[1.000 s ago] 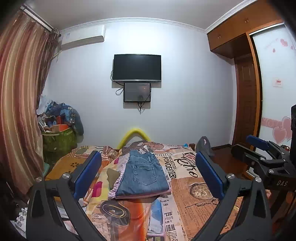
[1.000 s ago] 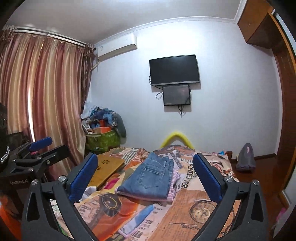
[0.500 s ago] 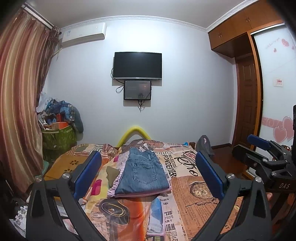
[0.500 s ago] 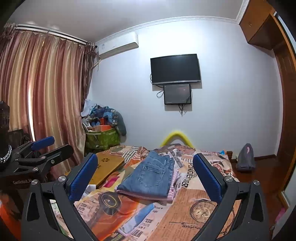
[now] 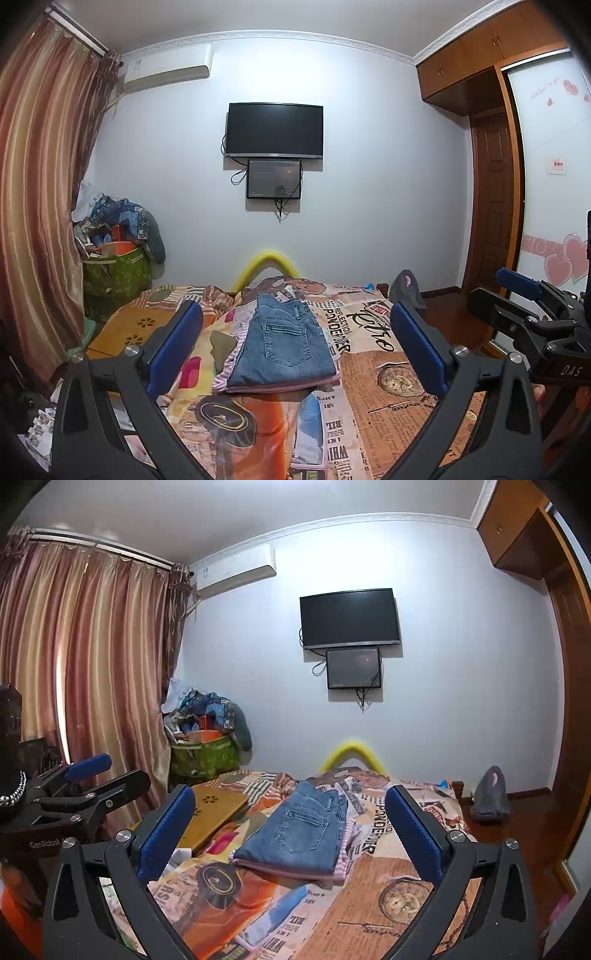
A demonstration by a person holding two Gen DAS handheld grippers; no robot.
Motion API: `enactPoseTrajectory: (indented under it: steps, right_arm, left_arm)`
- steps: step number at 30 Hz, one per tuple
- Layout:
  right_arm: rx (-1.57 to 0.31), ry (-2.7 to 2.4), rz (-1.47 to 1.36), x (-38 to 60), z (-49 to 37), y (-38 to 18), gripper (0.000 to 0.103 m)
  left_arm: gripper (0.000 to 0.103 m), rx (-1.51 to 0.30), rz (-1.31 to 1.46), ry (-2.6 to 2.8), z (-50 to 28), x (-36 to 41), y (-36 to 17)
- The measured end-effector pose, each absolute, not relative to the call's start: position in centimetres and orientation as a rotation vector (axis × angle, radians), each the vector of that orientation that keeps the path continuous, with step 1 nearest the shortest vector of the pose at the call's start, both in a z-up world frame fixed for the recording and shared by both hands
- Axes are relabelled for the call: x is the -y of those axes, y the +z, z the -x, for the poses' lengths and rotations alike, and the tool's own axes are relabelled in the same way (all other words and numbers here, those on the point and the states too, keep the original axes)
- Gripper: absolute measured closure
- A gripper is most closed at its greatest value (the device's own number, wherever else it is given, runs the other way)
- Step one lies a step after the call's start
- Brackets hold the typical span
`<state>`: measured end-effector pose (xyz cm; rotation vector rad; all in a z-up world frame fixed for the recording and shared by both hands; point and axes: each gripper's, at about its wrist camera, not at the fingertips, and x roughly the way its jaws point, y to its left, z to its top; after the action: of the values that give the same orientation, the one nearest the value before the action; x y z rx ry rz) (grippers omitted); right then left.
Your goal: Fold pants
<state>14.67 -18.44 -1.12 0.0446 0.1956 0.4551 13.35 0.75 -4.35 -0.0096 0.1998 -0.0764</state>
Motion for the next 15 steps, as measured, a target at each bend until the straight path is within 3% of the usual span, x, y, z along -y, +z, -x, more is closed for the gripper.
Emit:
enactPoseTrajectory:
  steps: [15]
  right_arm:
    - [-0.194, 0.455, -0.042, 18.6, -14.67, -0.96, 0.001]
  left_arm:
    - [0.0, -0.201, 0.005, -0.095, -13.25, -0.35, -4.43]
